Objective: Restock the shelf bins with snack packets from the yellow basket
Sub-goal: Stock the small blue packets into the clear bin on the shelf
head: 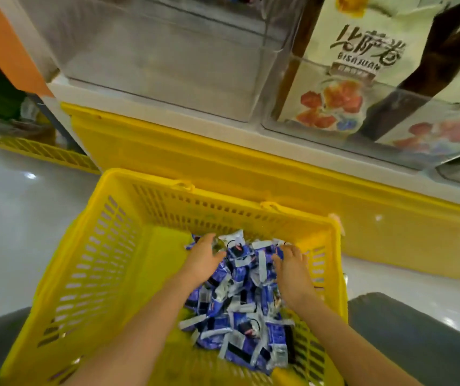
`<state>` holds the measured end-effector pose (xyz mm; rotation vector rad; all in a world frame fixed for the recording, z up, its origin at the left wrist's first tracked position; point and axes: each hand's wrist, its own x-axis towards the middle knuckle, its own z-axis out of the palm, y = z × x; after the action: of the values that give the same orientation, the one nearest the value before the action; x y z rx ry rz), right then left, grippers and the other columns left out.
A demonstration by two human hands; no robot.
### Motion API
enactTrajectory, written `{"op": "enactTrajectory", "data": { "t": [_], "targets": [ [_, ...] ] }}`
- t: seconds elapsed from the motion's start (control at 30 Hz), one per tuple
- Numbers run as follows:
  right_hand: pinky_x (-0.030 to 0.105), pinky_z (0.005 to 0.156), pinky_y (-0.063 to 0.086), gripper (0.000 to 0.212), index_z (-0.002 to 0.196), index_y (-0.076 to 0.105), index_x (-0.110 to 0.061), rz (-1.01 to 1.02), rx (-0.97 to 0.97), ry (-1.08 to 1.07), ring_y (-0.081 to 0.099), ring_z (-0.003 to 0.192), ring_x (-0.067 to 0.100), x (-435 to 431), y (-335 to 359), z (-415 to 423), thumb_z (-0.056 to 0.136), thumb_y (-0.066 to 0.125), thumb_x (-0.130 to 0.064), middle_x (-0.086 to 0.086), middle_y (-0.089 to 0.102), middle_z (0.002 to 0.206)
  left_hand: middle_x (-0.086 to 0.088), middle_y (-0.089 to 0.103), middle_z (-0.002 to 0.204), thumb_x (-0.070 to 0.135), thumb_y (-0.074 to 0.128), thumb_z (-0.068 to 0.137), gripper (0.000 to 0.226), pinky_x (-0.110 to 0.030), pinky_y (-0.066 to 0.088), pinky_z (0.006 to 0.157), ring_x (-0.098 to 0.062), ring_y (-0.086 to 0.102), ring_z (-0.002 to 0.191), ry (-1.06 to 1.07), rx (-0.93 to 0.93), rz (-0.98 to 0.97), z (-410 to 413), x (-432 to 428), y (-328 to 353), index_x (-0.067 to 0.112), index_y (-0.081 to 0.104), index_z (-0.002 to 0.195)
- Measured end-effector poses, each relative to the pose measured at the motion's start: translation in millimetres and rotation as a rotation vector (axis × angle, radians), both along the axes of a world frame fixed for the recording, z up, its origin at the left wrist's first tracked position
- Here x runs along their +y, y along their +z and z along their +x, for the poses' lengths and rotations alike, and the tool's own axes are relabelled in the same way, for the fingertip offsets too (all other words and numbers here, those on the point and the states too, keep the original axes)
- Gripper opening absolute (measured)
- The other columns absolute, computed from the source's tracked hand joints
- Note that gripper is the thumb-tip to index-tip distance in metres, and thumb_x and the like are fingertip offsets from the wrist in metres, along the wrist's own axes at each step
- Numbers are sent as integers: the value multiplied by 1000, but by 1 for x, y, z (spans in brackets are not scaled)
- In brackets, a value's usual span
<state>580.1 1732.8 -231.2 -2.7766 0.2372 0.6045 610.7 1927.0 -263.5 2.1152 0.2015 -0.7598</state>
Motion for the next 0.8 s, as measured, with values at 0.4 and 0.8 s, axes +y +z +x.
{"op": "enactTrajectory", "data": {
  "t": [0.4, 0.8],
  "targets": [
    [37, 115, 18, 67, 145, 19, -6, 35, -24, -227, 19, 141, 30, 4, -3, 6, 93, 53, -33, 12, 24, 151, -13, 54, 121, 20, 65, 86, 37, -25, 38, 84, -25, 52, 111, 21, -44, -71, 3, -36, -15, 5, 53, 118],
    [41, 104, 36, 66, 139, 33, -4, 197, 4, -320, 37, 128, 33, 3, 8, 9, 86, 66, -26, 17, 34, 141, -1, 56, 105, 29, 58, 90, 28, -39, 48, 82, -23, 58, 97, 296, 16, -167, -31, 22, 33, 14, 51, 113]
  ]
}}
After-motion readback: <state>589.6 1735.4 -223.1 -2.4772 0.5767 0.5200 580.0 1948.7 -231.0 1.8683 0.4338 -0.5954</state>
